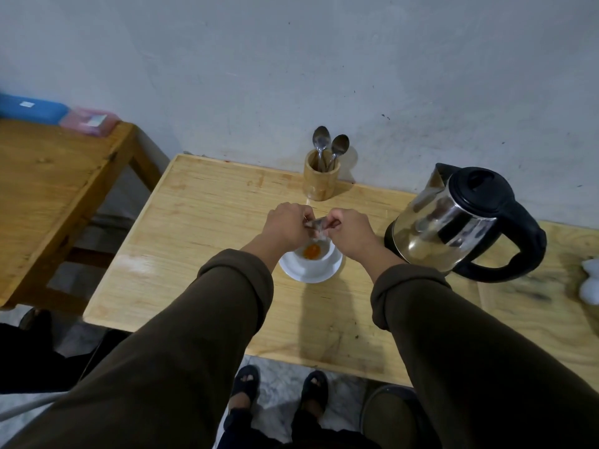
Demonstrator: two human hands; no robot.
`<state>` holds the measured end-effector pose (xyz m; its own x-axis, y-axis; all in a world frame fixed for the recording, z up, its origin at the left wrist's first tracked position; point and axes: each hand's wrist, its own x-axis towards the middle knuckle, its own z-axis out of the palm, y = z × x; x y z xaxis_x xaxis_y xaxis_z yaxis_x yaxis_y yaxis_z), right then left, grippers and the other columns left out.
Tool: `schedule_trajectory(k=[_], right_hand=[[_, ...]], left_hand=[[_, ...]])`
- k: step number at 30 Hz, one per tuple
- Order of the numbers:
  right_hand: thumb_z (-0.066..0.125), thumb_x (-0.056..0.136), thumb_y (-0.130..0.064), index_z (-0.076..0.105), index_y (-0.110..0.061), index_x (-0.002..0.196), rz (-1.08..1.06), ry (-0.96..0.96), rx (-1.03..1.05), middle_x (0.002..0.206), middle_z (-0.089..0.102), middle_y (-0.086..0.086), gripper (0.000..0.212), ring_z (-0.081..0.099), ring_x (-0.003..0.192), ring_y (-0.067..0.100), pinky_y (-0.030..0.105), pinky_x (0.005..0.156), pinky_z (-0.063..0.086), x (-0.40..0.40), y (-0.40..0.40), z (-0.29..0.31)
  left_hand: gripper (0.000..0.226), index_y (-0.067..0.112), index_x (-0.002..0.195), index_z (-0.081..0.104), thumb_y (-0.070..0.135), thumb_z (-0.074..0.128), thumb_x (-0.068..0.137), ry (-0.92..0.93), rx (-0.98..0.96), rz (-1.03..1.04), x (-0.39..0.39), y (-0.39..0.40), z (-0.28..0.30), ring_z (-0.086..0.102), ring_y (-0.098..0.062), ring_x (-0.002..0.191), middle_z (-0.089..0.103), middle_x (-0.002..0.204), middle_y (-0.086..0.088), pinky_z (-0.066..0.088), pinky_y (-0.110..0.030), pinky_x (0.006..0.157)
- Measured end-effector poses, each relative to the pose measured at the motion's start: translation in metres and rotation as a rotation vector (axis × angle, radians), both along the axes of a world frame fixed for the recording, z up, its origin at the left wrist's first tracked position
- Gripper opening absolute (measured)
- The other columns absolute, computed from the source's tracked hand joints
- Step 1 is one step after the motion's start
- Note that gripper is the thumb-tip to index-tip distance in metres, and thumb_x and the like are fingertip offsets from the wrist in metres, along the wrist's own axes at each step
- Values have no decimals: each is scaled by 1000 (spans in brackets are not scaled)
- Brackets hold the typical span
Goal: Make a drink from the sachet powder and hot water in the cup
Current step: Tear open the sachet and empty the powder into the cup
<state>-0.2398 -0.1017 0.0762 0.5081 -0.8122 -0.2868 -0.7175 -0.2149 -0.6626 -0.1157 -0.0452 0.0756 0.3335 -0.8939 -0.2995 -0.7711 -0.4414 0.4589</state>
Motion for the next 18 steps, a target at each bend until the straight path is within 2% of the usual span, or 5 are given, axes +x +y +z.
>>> schedule_trajectory(k=[4,8,10,13,18], right_hand=[[61,83,-3,65,-9,81,4,40,-18,82,59,5,7,51,79,19,25,70,37,1,-1,-1],[63,83,-5,68,-5,88,-6,70,-18,84,59,5,6,52,78,18,24,70,38,0,-1,-2],[63,84,-5,67,-6,87,-13,72,-20,85,59,6,5,52,78,18,24,67,38,0,-2,-2],[63,84,-6,67,-4,88,-18,65,-30,85,58,6,6,50,78,18,17,53,34,1,-2,-1],[62,85,-7,67,-2,90,-10,51,-48,82,57,4,9,49,77,17,11,51,30,3,-3,3]], left_hand=[[17,17,96,66,24,64,81,28,-5,8,0,1,0,60,-27,100,64,89,-7,50,-33,77],[22,17,104,67,18,62,82,87,-36,8,2,2,-1,61,-27,104,69,107,-7,52,-40,91],[22,18,104,66,19,60,83,82,-33,8,2,2,-3,60,-28,104,68,108,-7,50,-41,92],[22,20,103,65,23,60,82,43,-27,-4,2,2,-5,59,-28,104,69,105,-6,49,-40,91],[29,17,99,64,35,70,77,80,-29,8,2,-1,-7,59,-26,100,69,99,-9,48,-35,82]])
